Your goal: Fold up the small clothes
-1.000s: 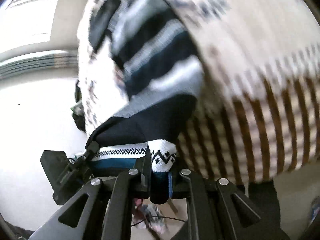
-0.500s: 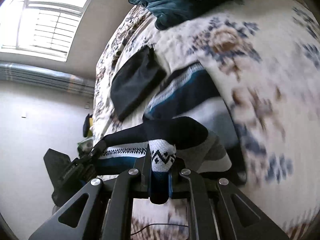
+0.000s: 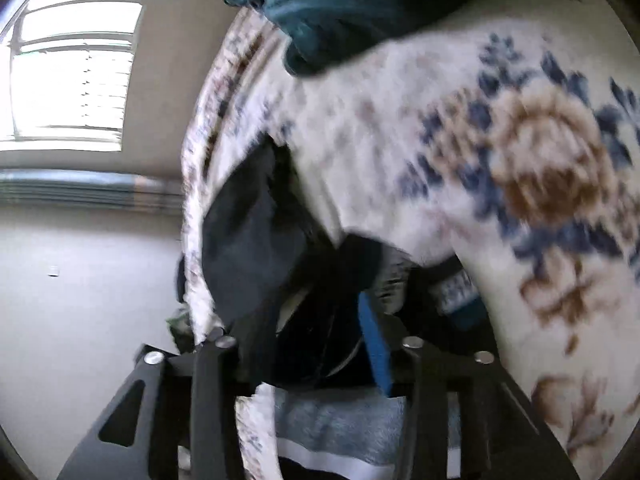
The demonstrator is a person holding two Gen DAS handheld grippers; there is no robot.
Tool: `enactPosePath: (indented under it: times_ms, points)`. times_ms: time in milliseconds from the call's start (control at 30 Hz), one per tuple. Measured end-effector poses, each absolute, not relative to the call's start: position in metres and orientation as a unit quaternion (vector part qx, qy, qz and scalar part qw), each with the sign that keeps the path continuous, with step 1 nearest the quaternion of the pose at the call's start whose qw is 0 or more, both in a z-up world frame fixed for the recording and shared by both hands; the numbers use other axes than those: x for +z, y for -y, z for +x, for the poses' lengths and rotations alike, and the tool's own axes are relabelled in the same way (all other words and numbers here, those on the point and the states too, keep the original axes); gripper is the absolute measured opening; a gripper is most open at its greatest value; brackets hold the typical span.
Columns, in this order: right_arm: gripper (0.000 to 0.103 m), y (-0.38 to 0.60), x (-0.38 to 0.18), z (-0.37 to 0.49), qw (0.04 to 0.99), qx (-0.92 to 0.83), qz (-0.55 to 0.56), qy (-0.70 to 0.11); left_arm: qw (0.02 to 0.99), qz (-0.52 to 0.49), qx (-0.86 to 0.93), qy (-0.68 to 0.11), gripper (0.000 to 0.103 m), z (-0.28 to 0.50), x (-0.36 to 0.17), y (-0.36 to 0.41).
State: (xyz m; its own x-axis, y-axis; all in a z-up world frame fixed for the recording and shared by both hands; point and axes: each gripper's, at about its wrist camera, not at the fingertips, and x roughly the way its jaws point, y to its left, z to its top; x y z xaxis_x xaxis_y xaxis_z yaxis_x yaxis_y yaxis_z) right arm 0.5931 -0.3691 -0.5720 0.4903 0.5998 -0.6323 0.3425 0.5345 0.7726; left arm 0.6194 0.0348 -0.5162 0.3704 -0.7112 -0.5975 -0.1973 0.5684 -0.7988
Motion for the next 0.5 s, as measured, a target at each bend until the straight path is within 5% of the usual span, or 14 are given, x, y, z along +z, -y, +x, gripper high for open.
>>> enactPosePath:
  times_ms: [400, 467, 500]
  points:
    - [0.050, 0.352, -0.615, 0.605, 0.722, 0.063, 0.319, -0.610, 0.767, -0.163, -0.140, -0.605, 0.053, 0.644, -0.543, 0.009]
    - [0.008, 0.348, -0.624, 0.608, 0.724, 0.064, 0.324, -0.606, 0.777, -0.163, -0.145, -0.591, 0.022, 0.650, -0.543, 0.013]
    - [0.008, 0.348, -0.624, 0.608, 0.729, 0.060, 0.327, -0.599, 0.778, -0.151, -0.140, -0.593, 0.022, 0.655, -0.543, 0.015]
